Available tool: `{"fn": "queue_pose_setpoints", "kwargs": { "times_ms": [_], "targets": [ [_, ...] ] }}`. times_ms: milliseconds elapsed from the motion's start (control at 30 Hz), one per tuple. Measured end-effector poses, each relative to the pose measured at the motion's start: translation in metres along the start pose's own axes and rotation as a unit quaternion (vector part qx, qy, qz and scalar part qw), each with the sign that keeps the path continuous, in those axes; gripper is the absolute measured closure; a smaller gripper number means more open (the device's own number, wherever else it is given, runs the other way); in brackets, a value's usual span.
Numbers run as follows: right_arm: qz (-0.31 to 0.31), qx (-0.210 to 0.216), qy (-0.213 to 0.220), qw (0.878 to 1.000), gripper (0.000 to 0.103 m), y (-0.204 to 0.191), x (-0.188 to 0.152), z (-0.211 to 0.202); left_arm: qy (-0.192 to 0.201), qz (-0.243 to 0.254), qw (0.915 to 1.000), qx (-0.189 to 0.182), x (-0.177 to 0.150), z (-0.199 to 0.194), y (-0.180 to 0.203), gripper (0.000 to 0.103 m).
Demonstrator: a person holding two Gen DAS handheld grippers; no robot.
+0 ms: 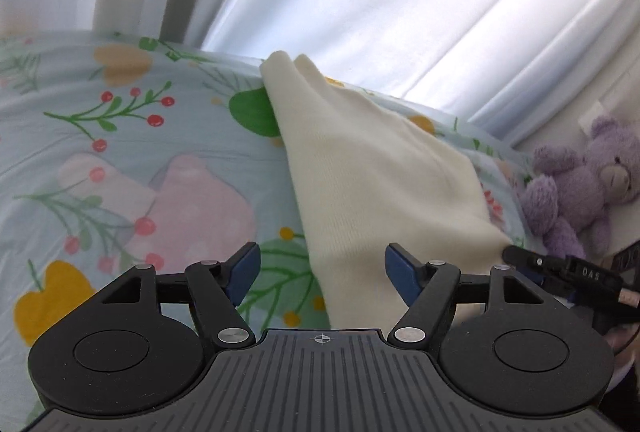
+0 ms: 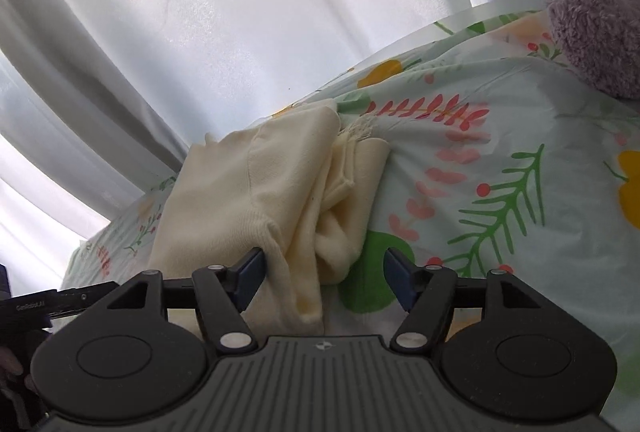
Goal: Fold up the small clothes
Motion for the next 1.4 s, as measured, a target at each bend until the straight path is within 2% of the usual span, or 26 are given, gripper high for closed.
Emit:
{"fn": "queue_pose_setpoints", "kwargs": {
  "times_ms": [67,167,300,400,633,733,767,833,900,1000,1167,1267,1400],
  "targets": [
    [0.053,0.035,0.001,0.998,0.033,0.010,0.011,0.003,-0.010,-0.038,0.9989,-0.025,0.008,0.014,-0.007,0.029],
    [0.103,0.054,0.007,0.993,0.032,0.027,0.022,0.000,-0.019,-0.067,0.9963,-0.051,0.013,0.028,-0.010,0.029],
    [0.093,0.038,-0.016,0.995,0.030,0.033,0.029,0.018,-0.029,-0.047,0.9974,-0.047,0.016,0.046,-0.003,0.030],
    [0.083,0.042,-0.036,0.995,0.030,0.030,0.032,0.039,-0.038,-0.058,0.9958,-0.059,0.018,0.056,-0.003,0.033],
    [0.074,0.079,-0.047,0.993,0.031,0.018,0.044,0.065,-0.040,-0.069,0.9940,-0.074,0.025,0.069,-0.003,0.037],
    [0.053,0.073,-0.052,0.995,0.044,0.009,0.043,0.075,-0.038,-0.070,0.9941,-0.073,0.026,0.073,-0.003,0.044],
    [0.049,0.071,-0.052,0.995,0.051,0.007,0.042,0.077,-0.038,-0.071,0.9941,-0.072,0.027,0.073,-0.003,0.049],
    [0.046,0.065,-0.048,0.996,0.057,0.003,0.042,0.082,-0.034,-0.074,0.9942,-0.071,0.027,0.072,-0.003,0.057],
    [0.038,0.060,-0.040,0.997,0.064,-0.003,0.041,0.080,-0.026,-0.065,0.9952,-0.068,0.029,0.065,0.001,0.065],
    [0.033,0.068,-0.037,0.996,0.068,-0.016,0.041,0.076,-0.005,-0.041,0.9977,-0.054,0.034,0.047,0.011,0.068],
    [0.005,0.107,-0.048,0.993,0.074,-0.057,0.030,0.072,0.028,-0.025,0.9978,-0.055,0.033,-0.005,0.016,0.068],
    [-0.026,0.126,-0.069,0.989,0.075,-0.089,0.009,0.080,0.042,-0.001,0.9990,-0.017,0.018,-0.039,0.007,0.068],
    [-0.058,0.145,-0.098,0.983,0.075,-0.124,-0.026,0.095,0.044,-0.016,0.9979,0.046,-0.005,-0.072,-0.027,0.067]
  ]
}}
Point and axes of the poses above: each gripper's, at about its wrist camera, not at the fingertips, and z roughly the way its jaws point, y to its right, x to its top, the point moved 5 cm from there along z, roughly the way its jaws point, and after that the axes turned 2 degrees about z, right-handed, at the moved point
